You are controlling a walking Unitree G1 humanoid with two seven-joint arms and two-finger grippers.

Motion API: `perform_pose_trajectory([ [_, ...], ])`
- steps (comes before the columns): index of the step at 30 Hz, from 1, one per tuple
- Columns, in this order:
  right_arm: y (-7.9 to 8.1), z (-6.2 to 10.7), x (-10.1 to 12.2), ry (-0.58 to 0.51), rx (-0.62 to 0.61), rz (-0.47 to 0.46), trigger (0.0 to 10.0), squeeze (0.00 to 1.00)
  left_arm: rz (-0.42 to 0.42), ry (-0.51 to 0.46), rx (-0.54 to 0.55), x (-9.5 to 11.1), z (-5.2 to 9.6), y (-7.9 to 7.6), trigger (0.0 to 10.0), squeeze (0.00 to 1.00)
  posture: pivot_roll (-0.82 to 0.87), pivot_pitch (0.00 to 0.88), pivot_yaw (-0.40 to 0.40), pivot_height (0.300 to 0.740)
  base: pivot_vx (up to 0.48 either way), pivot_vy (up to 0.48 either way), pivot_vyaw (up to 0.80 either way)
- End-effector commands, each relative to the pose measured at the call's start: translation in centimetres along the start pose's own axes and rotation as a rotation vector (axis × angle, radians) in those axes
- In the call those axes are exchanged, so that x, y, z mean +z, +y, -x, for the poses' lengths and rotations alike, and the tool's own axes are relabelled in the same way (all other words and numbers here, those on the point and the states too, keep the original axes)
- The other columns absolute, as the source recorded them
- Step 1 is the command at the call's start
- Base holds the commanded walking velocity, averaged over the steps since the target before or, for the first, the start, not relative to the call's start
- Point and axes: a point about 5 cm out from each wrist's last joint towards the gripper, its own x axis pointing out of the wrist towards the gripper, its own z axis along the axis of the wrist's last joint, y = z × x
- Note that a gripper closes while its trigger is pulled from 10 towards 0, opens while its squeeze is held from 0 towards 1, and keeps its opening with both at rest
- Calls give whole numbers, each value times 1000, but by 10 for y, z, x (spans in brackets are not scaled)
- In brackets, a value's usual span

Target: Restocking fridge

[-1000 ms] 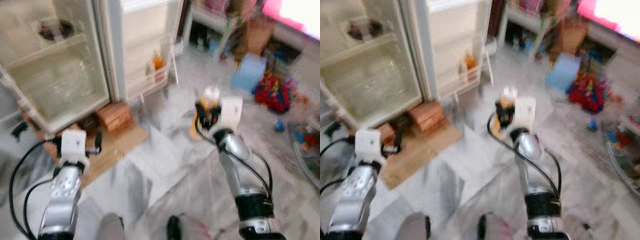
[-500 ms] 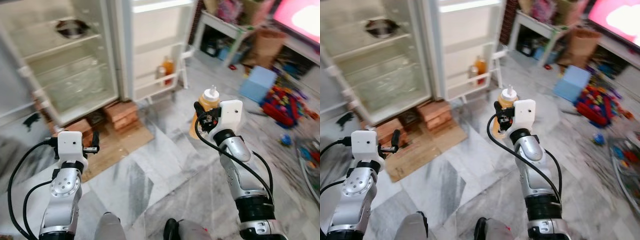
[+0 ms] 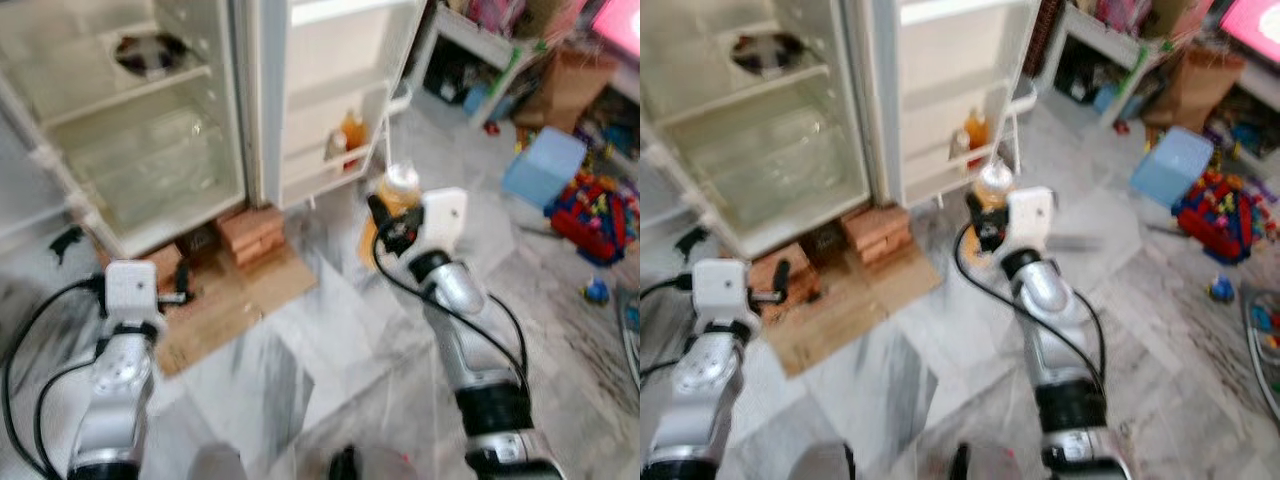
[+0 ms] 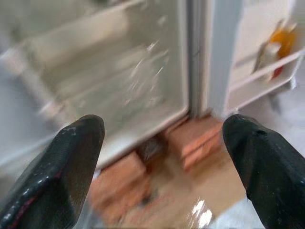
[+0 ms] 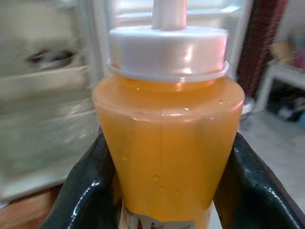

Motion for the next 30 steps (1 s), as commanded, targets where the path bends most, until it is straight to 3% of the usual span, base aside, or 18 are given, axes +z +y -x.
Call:
perform_pose_trajectory([
  [1,-7,0,7,-32,-24,-1,10000,0,-26,23,-12,-6,3,-5,10000,0,81,154,-93,740,450,0,0],
  [30,-1,-3,10,-47,45,-8,10000,0,-61,34,42,-6,-5,-1,10000,0,78,151,-94,740,436,-21,0],
])
